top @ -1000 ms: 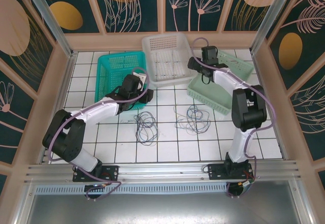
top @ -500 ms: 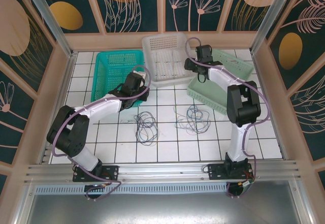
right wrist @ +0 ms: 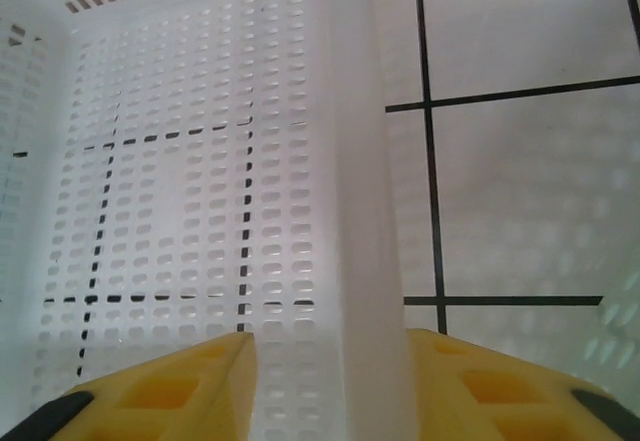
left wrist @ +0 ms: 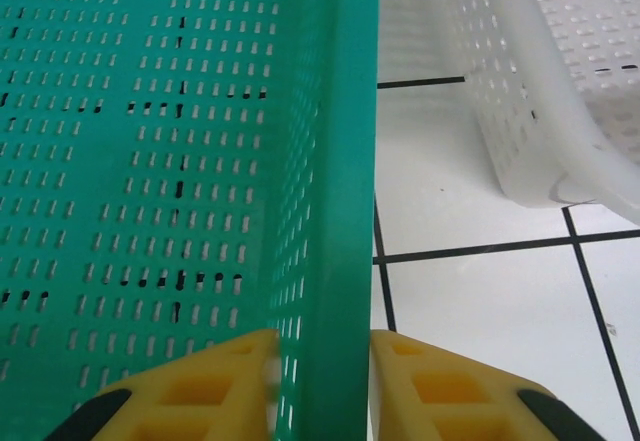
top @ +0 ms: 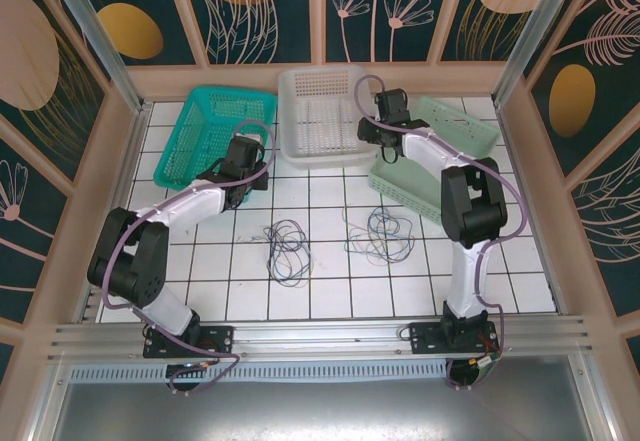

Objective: Untangle the cables

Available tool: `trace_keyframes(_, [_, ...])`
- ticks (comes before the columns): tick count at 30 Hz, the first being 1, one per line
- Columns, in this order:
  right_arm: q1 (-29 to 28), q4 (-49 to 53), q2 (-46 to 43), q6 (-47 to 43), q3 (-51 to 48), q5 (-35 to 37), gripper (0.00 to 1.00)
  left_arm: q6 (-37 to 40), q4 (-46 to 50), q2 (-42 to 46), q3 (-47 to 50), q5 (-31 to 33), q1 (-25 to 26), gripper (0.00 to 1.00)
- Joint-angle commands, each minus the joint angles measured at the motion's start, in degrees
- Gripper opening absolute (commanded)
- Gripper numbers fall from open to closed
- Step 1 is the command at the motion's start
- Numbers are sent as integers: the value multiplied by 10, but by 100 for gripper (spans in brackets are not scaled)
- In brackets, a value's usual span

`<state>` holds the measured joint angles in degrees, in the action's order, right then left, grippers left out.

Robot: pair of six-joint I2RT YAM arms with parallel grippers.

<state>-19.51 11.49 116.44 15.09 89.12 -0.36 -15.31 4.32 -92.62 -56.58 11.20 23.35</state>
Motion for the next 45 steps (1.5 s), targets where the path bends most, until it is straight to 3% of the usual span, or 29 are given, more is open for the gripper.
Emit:
trace_keyframes(1, [-21,22,8,2,21,9,34,-2,8,13,0,2,-1,28])
trace_keyframes(11, [-62,21,-15,49,-25,10,19,-24,7,10,-12,11,-7,30])
trace_keyframes(18, [-68,20,-56,54,-82,28,16,-21,9,13,-25,18,-11,30])
trace_keyframes(26, [-80,33,-101,82,-119,15,28,-15,20,31,-24,24,-11,32])
trace_keyframes(27, [-80,34,-107,84,-121,14,38,-13,20,34,-23,24,-11,32])
trace_keyframes(30, [-82,35,-129,90,-124,15,48,-13,17,43,-18,17,-11,34])
trace_keyframes(32, [-82,32,-151,97,-129,18,61,-10,16,47,-21,10,-11,36])
trace_keyframes(35, [-80,22,-196,110,-151,55,69,-6,8,60,-23,1,-10,40])
trace_keyframes(39, [-54,36,-238,122,-175,90,75,-3,-19,90,-11,-3,-8,48])
trace_keyframes(45, [23,65,-233,137,-180,47,75,23,-52,129,-3,-11,22,68])
